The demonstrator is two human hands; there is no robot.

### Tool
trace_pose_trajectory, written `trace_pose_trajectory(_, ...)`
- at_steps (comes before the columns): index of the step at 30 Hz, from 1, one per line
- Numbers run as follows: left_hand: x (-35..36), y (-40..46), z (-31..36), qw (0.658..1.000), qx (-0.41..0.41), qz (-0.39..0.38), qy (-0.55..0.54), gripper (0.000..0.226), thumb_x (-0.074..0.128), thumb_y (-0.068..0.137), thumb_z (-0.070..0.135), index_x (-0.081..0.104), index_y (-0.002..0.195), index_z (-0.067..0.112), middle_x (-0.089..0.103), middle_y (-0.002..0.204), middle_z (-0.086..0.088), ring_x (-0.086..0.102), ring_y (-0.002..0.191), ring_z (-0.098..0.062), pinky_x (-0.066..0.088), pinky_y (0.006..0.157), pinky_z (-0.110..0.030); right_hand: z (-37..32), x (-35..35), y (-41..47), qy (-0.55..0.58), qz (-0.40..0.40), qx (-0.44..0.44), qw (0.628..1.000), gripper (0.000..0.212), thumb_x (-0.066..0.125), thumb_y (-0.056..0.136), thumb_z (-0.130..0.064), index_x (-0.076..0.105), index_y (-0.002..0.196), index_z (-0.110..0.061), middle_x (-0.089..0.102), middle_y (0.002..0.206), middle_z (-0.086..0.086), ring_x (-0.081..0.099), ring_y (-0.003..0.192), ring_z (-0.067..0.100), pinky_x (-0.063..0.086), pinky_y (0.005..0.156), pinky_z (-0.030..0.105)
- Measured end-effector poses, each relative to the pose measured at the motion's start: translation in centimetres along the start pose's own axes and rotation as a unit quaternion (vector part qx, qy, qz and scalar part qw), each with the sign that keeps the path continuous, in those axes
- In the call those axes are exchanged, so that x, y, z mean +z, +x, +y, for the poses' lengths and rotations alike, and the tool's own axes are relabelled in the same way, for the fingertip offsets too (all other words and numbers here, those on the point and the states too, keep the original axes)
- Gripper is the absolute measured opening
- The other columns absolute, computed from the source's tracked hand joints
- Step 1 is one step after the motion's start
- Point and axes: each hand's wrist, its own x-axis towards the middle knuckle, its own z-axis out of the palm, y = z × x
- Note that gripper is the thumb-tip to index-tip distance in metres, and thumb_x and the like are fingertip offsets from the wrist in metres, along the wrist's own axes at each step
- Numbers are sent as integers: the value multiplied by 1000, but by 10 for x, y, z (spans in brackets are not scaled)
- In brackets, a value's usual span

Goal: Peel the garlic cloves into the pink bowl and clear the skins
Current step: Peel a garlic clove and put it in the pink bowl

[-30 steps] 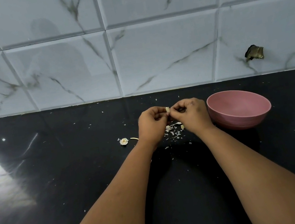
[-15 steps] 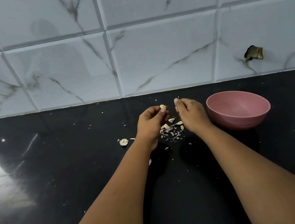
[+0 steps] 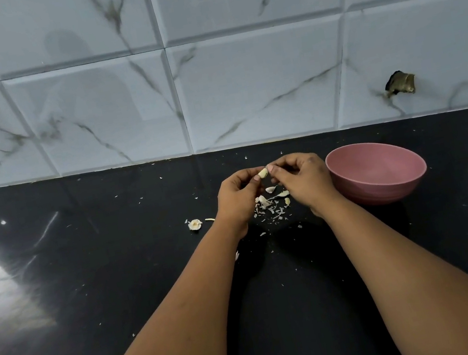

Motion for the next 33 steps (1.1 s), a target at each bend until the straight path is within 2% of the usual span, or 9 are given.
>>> trace_pose_trajectory(8, -2, 0, 0, 1000, 8, 10, 22, 17, 56, 97, 5, 72, 99, 12, 69, 79, 3, 61, 69, -2, 50, 71, -20, 1, 0, 0, -36, -19, -5, 999, 12, 73, 84, -21, 73, 73, -26, 73, 67, -3, 72, 68, 17, 61, 71, 37)
trace_pose_trajectory(11, -2, 0, 2, 998, 18, 7, 53, 21, 55, 97, 3, 72, 93, 15, 69, 72, 8, 61, 64, 3, 49, 67, -18, 2, -1, 2, -72, -21, -21, 997, 16, 72, 84, -24, 71, 68, -29, 72, 65, -6, 71, 66, 14, 58, 65, 25)
trace_pose_trajectory(15, -4, -1, 3, 996, 25, 7, 87, 25, 56, 96, 2, 72, 87, 20, 69, 72, 10, 61, 63, 6, 50, 69, -19, 1, -1, 0, -89, -29, -23, 995, 20, 70, 83, -22, 71, 65, -30, 71, 62, -11, 69, 62, 5, 47, 54, 9)
trace_pose_trajectory(22, -3, -2, 3, 996, 23, 10, 86, 23, 57, 95, 2, 73, 87, 17, 69, 67, 12, 61, 61, 6, 50, 67, -17, 1, -1, -2, -109, -16, -46, 993, 11, 70, 79, -19, 74, 68, -21, 65, 54, -13, 58, 50, -4, 38, 48, 4)
trace_pose_trajectory(26, -2, -2, 1, 996, 27, 9, 87, 22, 59, 94, 5, 73, 85, 19, 71, 73, 6, 62, 65, 1, 54, 72, -24, 2, 0, -1, -129, -2, -58, 990, 12, 71, 79, -18, 70, 67, -16, 57, 51, -12, 51, 46, -4, 36, 46, 6)
trace_pose_trajectory(29, 1, -2, 0, 998, 15, -1, 66, 18, 61, 94, 5, 73, 87, 17, 72, 81, -7, 64, 75, -10, 55, 82, -34, 3, 1, 0, -128, 6, -57, 990, 13, 69, 83, -17, 70, 71, -12, 59, 56, -11, 52, 49, -5, 37, 49, 8)
trace_pose_trajectory(33, 2, -3, 0, 999, 7, -8, 33, 15, 62, 94, 5, 72, 88, 14, 70, 81, -8, 63, 78, -17, 54, 88, -40, 3, 2, 2, -119, 12, -43, 992, 15, 68, 86, -19, 69, 72, -13, 56, 56, -12, 51, 50, -5, 36, 49, 8)
